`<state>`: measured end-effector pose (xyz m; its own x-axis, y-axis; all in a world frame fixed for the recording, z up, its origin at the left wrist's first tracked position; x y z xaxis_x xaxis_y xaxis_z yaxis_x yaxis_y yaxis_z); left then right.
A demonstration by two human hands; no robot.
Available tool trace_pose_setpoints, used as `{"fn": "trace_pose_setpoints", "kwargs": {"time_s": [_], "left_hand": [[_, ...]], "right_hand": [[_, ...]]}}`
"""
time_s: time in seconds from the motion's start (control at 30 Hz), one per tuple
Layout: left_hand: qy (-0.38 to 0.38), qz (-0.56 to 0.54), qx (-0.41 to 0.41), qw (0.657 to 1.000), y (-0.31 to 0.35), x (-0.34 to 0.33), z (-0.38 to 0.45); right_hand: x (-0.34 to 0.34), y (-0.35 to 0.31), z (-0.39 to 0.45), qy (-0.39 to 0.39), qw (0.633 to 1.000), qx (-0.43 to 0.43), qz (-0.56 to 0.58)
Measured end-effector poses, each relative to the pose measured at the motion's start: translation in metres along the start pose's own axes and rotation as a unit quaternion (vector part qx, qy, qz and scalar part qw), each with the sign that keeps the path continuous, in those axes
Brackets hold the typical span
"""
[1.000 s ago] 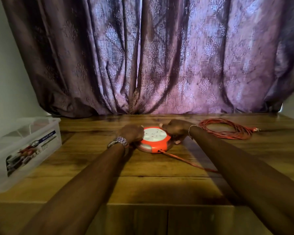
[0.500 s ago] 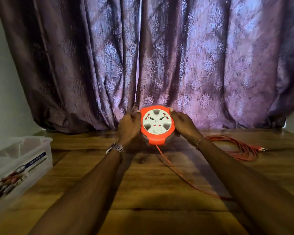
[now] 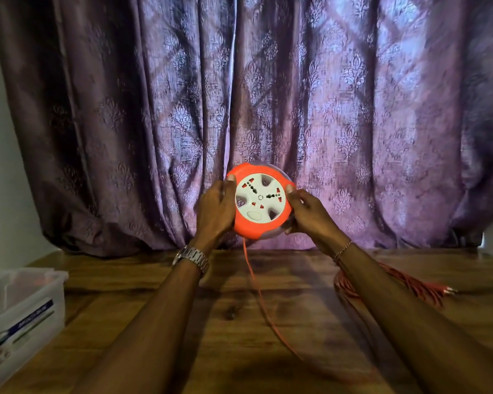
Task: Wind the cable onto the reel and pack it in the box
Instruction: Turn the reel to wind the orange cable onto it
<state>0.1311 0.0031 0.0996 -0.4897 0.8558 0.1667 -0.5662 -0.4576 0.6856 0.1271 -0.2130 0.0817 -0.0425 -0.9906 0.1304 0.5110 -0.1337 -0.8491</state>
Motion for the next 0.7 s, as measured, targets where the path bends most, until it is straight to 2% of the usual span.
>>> {"fn": "trace_pose_setpoints", "kwargs": {"time_s": [0.07, 0.1, 0.17, 0.2, 0.27, 0.33, 0.4, 0.57, 0.7], "left_hand": [[0.009, -0.039, -0.001, 0.999, -0.002, 0.001, 0.001], [0.015, -0.052, -0.003, 0.999, -0.004, 0.002, 0.001], [0.028, -0.055, -0.013, 0.998, -0.007, 0.004, 0.000], [0.029, -0.055, -0.015, 0.998, -0.008, 0.004, 0.000], [0.029, -0.052, -0.017, 0.998, -0.011, 0.002, 0.001], [0.034, -0.051, -0.022, 0.998, -0.011, 0.001, 0.003], [0.034, -0.055, -0.023, 0.998, -0.009, 0.000, 0.004], [0.020, -0.081, -0.029, 0.996, -0.008, -0.001, 0.006], [0.012, -0.097, -0.038, 0.994, -0.008, -0.003, 0.004]], "right_hand": [[0.003, -0.008, -0.002, 0.005, 0.999, 0.001, -0.040], [0.008, -0.016, -0.002, 0.038, 0.994, 0.034, -0.097], [0.016, -0.043, -0.007, 0.117, 0.953, 0.157, -0.230], [0.013, -0.058, -0.012, 0.125, 0.927, 0.220, -0.275], [-0.003, -0.081, -0.018, 0.067, 0.893, 0.298, -0.331], [-0.025, -0.089, -0.024, -0.025, 0.867, 0.295, -0.401], [-0.042, -0.086, -0.028, -0.082, 0.838, 0.259, -0.474], [-0.060, -0.078, -0.032, -0.068, 0.784, 0.228, -0.574], [-0.067, -0.077, -0.030, -0.047, 0.767, 0.231, -0.597]]}}
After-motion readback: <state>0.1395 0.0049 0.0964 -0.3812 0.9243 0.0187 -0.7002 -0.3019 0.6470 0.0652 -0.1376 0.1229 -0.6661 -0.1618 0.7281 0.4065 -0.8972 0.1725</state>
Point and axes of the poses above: each hand's wrist, its own z-axis towards the middle knuckle, its own x-axis out of the back of the hand, y = z × x, the point moved 6 cm from there along z, towards the middle knuckle, and after that the axes turned 1 degree about -y, right-handed, at the moved point
